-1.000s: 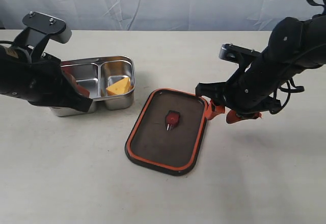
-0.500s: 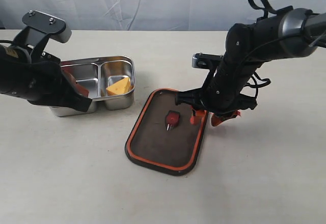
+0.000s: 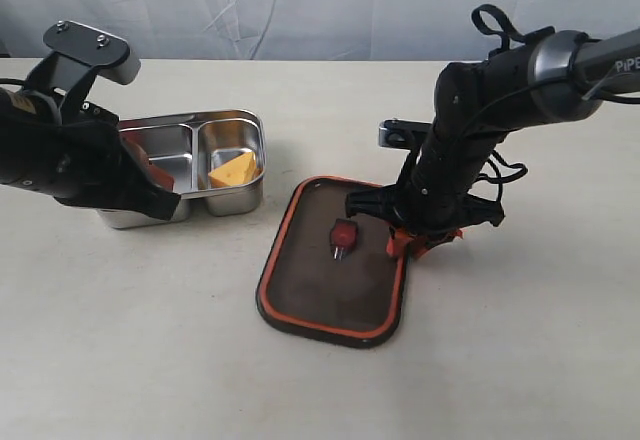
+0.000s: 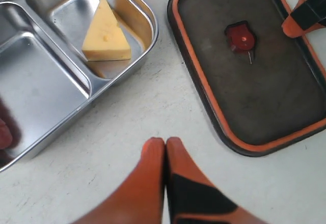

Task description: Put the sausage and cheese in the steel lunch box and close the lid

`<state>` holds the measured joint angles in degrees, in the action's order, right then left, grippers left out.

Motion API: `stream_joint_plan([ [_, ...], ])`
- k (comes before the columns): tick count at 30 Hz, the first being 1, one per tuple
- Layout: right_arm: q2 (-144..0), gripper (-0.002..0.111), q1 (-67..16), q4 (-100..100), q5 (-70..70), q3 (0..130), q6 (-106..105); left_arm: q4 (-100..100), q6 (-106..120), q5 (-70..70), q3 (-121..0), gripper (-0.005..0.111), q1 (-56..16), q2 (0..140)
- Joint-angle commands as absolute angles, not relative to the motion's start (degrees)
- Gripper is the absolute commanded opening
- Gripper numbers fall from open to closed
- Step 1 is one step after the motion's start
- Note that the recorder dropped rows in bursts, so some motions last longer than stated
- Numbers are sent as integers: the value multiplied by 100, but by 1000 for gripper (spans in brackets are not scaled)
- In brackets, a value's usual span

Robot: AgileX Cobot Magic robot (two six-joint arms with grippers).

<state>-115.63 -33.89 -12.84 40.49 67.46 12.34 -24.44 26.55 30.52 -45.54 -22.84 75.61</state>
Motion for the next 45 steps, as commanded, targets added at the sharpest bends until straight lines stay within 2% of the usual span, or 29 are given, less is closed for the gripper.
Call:
stream_joint_plan([
  [1, -11568, 19, -3499, -1149, 4083, 6779, 1253, -2433, 2587, 2984, -4515, 0, -2286, 7507],
  [4, -11568, 14, -3555, -956, 4255, 6779, 1468, -2433, 2587, 2984, -4515, 0, -2286, 7507],
  [6, -11568, 0, -3554, -739, 4436, 6779, 1523, -2433, 2587, 2995, -4515, 0, -2286, 7507],
  [14, -11491, -1, -3554, -90, 4804, 6779, 1757, -2985, 2587, 3318, -4515, 0, -2286, 7507],
  [16, -11369, -1, -3554, -53, 4750, 6779, 1766, -3231, 2587, 3398, -4515, 4, -2286, 7507],
  [20, -11023, -1, -3554, 0, 4643, 6779, 1778, -3692, 2587, 3501, -4515, 20, -2286, 7507],
  [24, -10640, -1, -3554, 76, 4630, 6779, 1764, -4101, 2587, 3503, -4515, 44, -2286, 7507],
  [27, -10384, -1, -3554, 76, 4618, 6779, 1675, -4419, 2610, 3385, -4515, 52, -2286, 7507],
  [35, -9800, -1, -3554, -82, 4544, 6779, 1519, -5865, 3107, 2965, -4515, 53, -2286, 7507],
  [39, -9655, -1, -3542, -769, 4409, 6779, 1111, -6718, 3804, 2962, -4515, 53, -2286, 7507],
  [45, -9627, -1, -3542, -1790, 4289, 6779, 333, -6884, 3981, 2851, -4515, 53, -2286, 7507],
])
